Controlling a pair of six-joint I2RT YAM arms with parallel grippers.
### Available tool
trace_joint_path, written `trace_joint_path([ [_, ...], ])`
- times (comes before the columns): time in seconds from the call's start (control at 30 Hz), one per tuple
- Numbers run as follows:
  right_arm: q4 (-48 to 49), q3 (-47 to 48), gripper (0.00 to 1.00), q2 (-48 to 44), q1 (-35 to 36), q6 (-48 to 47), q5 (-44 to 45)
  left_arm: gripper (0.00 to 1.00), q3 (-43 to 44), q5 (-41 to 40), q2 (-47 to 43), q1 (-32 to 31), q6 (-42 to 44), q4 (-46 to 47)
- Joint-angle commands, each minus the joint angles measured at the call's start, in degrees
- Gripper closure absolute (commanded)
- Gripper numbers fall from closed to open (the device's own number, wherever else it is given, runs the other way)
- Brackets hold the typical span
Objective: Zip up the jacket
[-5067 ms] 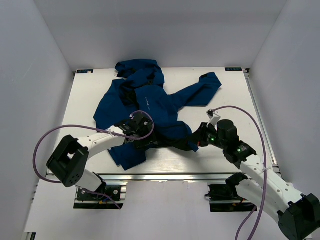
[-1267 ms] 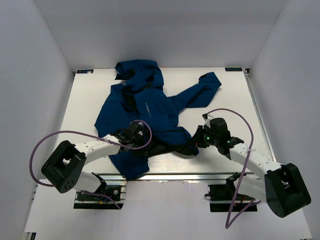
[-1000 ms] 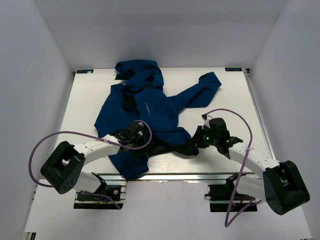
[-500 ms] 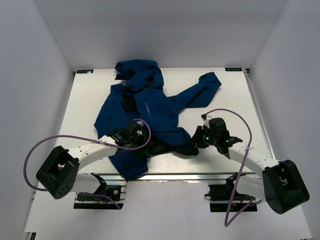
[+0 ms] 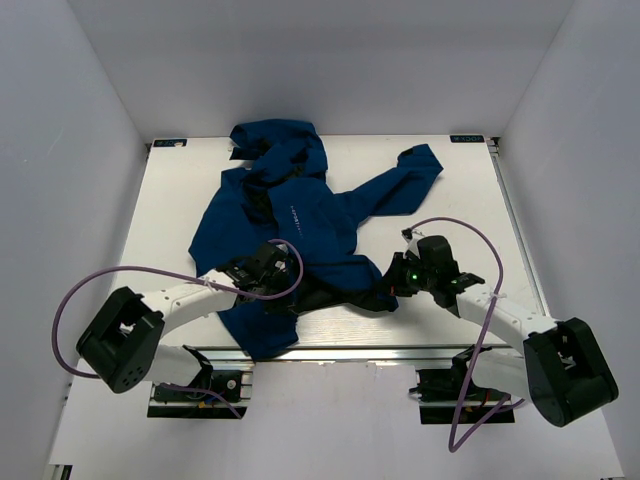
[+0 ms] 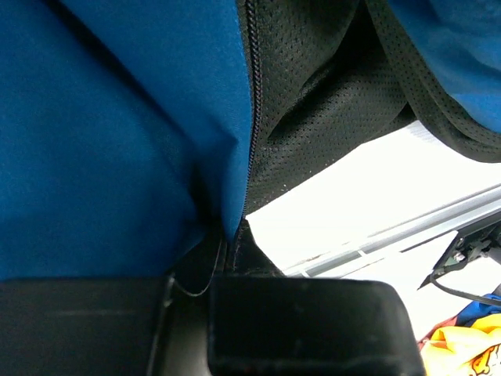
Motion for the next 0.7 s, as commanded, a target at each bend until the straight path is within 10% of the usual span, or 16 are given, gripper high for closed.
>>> trace_joint_path([
  [0.0,1.12,0.28,1.00,0.95,-0.12,-0.93,-0.28,1.00,0.84,1.93,-2.85,-0.14,0.05,-0.15],
  [0.67,-0.55,2.21,1.00,6.67,-0.12,-1.19,2.79,0.86,-1.10,1.32,1.01,-0.05,3.04,-1.12],
])
